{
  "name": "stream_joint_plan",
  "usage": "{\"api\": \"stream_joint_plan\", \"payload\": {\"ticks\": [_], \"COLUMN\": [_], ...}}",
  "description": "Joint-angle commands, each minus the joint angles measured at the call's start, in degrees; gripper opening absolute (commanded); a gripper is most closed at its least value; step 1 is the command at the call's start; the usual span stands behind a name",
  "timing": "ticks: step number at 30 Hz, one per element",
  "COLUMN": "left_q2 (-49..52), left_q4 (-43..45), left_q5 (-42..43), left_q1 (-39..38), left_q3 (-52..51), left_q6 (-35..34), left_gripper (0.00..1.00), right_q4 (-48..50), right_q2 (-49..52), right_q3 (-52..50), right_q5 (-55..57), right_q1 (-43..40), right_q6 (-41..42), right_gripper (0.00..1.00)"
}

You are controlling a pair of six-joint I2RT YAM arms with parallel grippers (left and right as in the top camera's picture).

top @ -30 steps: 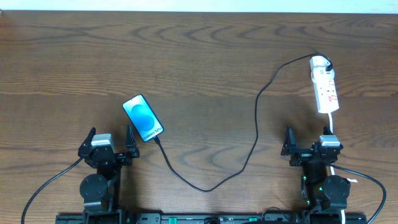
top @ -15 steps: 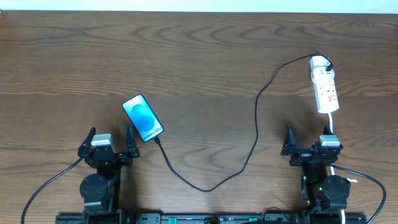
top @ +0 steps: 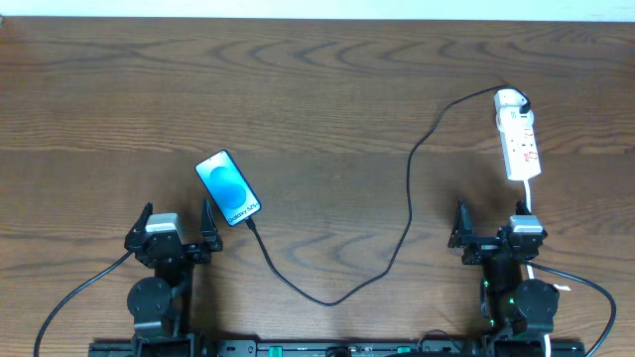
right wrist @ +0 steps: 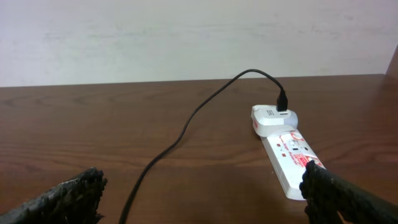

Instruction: Plug charger to phone and switch on socket

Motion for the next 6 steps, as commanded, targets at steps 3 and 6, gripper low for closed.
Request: {"api": "stream_joint_plan", "payload": {"ticks": [3,6], "left_q2": [-0.37,-0.37], "left_q4": [-1.73,-1.73], "left_q5": [-0.5,-0.5], "left_q1": [-0.11,-0.11], "left_q3": [-1.18,-1.18], "left_q6": [-0.46,-0.46], "left_gripper": [0.95,0.95], "right_q4": [-0.26,-0.26], "right_q2": [-0.63,-0.63], "right_q3": [-0.07,-0.07], "right_q5": [-0.17,-0.17], "right_q1": [0.39,0.39], "right_q6": [-0.52,-0.52], "right_gripper": [0.99,0.99]}}
